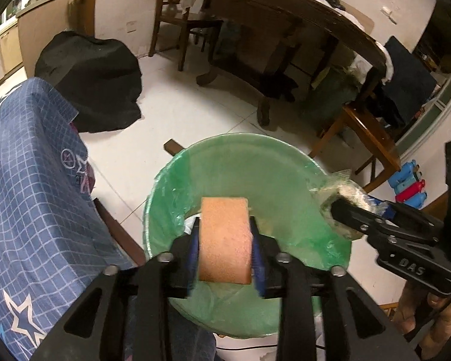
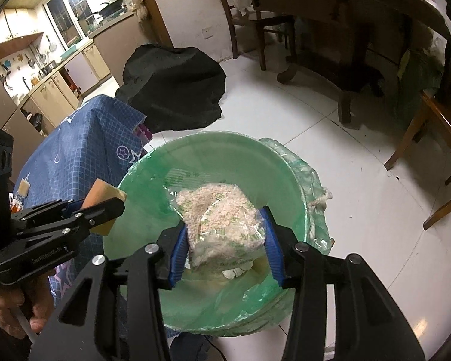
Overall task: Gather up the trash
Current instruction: 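Carry the sponge and snack bag over the green bin and release both, then return both tools to the table and grasp the blue medicine box with the left gripper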
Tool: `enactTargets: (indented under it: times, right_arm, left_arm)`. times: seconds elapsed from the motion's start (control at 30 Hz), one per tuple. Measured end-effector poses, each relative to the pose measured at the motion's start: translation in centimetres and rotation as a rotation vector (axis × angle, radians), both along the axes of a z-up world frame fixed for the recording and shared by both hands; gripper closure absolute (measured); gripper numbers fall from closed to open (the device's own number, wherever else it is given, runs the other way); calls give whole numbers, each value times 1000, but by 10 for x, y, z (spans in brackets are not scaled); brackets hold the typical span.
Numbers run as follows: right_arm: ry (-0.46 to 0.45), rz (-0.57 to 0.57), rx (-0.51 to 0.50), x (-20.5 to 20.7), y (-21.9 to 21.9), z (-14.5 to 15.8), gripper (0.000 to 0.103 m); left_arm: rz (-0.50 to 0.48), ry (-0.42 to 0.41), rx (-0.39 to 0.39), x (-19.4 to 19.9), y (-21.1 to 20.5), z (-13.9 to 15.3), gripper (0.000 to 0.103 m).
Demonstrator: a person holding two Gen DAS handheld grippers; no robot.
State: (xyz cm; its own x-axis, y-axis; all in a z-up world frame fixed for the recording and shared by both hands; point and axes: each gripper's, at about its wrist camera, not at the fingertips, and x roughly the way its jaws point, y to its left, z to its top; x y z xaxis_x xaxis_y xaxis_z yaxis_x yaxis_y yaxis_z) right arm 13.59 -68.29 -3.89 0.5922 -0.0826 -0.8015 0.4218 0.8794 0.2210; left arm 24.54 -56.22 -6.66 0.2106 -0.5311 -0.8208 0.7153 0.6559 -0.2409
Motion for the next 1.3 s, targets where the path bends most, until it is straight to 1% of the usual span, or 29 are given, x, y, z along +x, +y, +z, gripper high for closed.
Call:
enactTargets:
  times: [0.07,0.1,0.17,0.3,0.47,0.57,0.67,0.7,0.8,0.9,0.93,1.0,1.03,1.1,1.13,1.17,1.2,1.3]
  right_arm:
    - [-6,-4,0,-2,-3,-1,55]
    - [-12,-6,1,-3,-2,0,54]
    - [-18,-9,1,-6,-3,2,54]
    - [-35,-13,-1,-11,-1,7,52]
    - [-68,-7,-46,-19,9,22,49]
    - [-126,6,-80,-32,23,39,46]
    - [-195,21,-100,-44,41,55,41]
    - [-230,33,-109,-50,52,62,40]
    - [-292,80,-121,-58,82,73,38]
    - [-327,141,-93,-59,112,72,36]
    - [-330,160,-85,-57,121,70,36]
    - [-327,205,-53,-50,141,62,35]
    - [-323,224,-39,-46,149,58,34]
    - [-311,255,-13,-39,165,49,32]
    - [-305,268,-3,-35,172,46,31]
    - [-298,281,6,-32,182,42,31]
    - [-290,302,15,-27,192,38,31]
    - [-271,372,20,-15,223,34,31]
  left_arm:
    - [4,-10,-1,0,2,2,44]
    - [8,-19,-3,1,4,3,40]
    - [16,-21,-4,1,6,5,37]
    - [16,-29,-7,-2,9,11,36]
    - [7,-48,-16,-11,20,21,36]
    - [9,-66,-27,-18,36,29,36]
    - [13,-98,-43,-26,67,42,36]
    - [18,-111,-47,-28,80,47,36]
    - [55,-157,-67,-33,136,60,36]
    - [124,-181,-90,-35,202,69,35]
    - [165,-195,-98,-35,233,72,35]
    - [236,-203,-110,-34,280,76,34]
    - [292,-211,-117,-32,312,79,34]
    - [381,-234,-119,-28,361,82,33]
    - [449,-235,-119,-23,396,82,33]
    - [490,-227,-126,-20,419,81,33]
    - [556,-206,-126,-13,453,77,33]
    - [677,-176,-111,-4,516,65,33]
